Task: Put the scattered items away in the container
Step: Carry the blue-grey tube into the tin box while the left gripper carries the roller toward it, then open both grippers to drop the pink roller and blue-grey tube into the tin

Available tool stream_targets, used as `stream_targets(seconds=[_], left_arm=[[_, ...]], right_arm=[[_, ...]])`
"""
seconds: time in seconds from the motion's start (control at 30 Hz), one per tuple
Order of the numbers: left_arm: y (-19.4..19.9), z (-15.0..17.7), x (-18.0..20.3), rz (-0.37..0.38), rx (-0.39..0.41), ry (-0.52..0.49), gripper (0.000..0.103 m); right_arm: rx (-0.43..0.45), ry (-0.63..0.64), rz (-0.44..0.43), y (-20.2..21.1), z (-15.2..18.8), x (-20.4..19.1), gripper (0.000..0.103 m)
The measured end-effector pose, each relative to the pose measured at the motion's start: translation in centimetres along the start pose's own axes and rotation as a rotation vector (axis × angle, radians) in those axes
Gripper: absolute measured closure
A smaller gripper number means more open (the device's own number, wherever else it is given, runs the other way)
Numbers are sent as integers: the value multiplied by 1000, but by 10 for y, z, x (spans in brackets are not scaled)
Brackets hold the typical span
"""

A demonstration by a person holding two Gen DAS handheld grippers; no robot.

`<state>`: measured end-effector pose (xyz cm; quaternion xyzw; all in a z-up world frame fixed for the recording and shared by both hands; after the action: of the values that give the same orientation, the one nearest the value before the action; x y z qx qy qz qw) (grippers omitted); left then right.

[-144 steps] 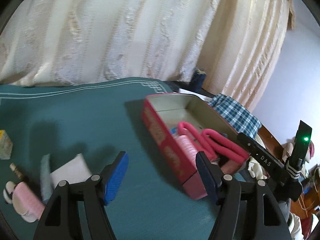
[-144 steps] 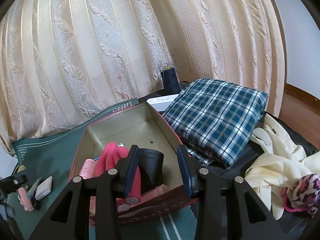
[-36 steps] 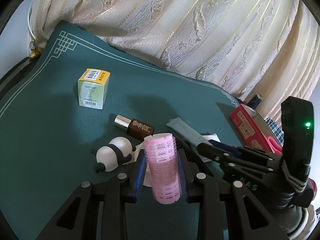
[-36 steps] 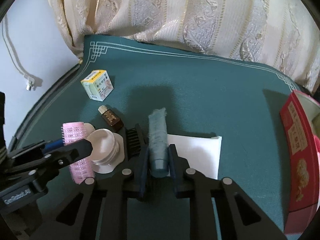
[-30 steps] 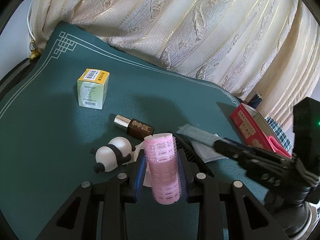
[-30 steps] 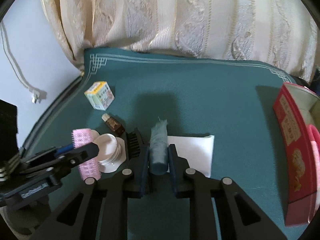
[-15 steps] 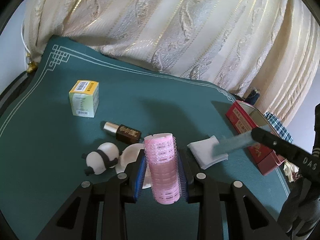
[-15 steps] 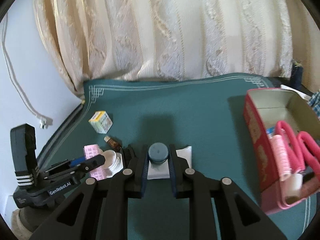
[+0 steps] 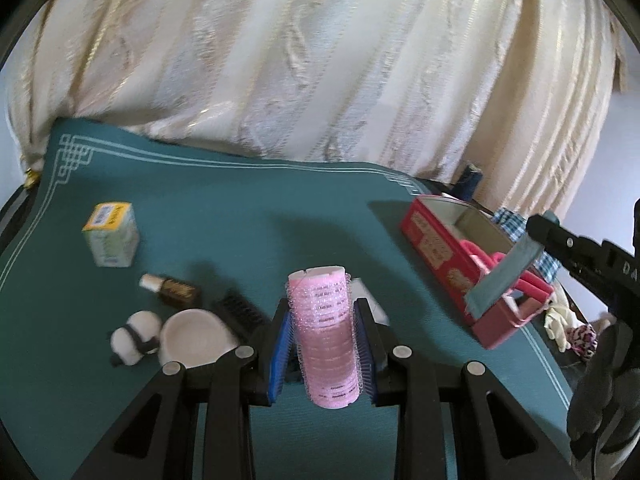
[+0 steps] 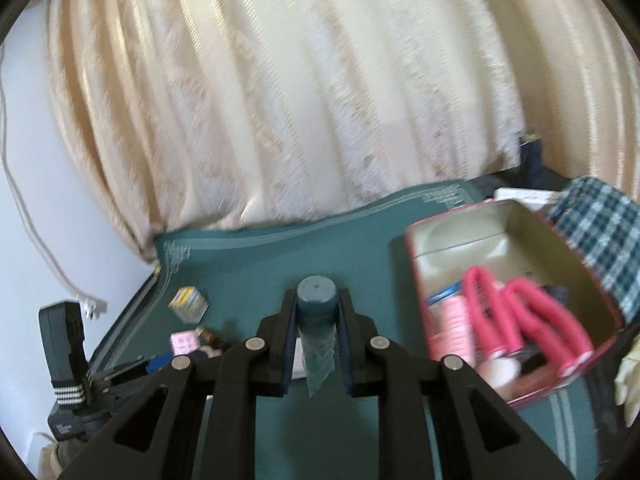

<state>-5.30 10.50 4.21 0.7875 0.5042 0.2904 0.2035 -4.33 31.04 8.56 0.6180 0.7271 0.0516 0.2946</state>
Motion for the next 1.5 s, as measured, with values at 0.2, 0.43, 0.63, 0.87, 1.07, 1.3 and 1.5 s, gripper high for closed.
stream_targets(seconds=[0.2, 0.43, 0.63, 0.87, 1.07, 1.3, 1.5], left_arm=[[-7, -6, 36, 40, -12, -46, 72], [-16, -13, 69, 86, -26, -83, 72], [-26, -18, 98, 115, -38, -125, 71], [-37, -22, 124, 135, -52, -162, 71], [-49, -25, 137, 140, -68, -179, 71], [-63, -41, 159, 163, -56, -202, 71], [-75, -54, 182, 183, -43, -236, 71]], right_arm=[[75, -60, 94, 23, -16, 46, 83], [160, -91, 207, 46, -29, 90, 83], [149, -52, 344, 33, -35, 116, 83], [64, -48, 324, -3, -28, 133, 82], [43, -106, 294, -12, -18, 149, 82], [31, -110, 226, -14, -12, 150, 82], [65, -141, 278, -6, -12, 158, 73]])
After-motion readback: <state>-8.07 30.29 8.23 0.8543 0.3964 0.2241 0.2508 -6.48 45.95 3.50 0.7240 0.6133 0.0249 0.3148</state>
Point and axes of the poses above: each gripper's, at about its wrist camera, not at the fingertips, and y roughly against the way its jaws point, x to its right, z to its underside, the point moved 3 cm from there along -y, roughly the way its jaws point
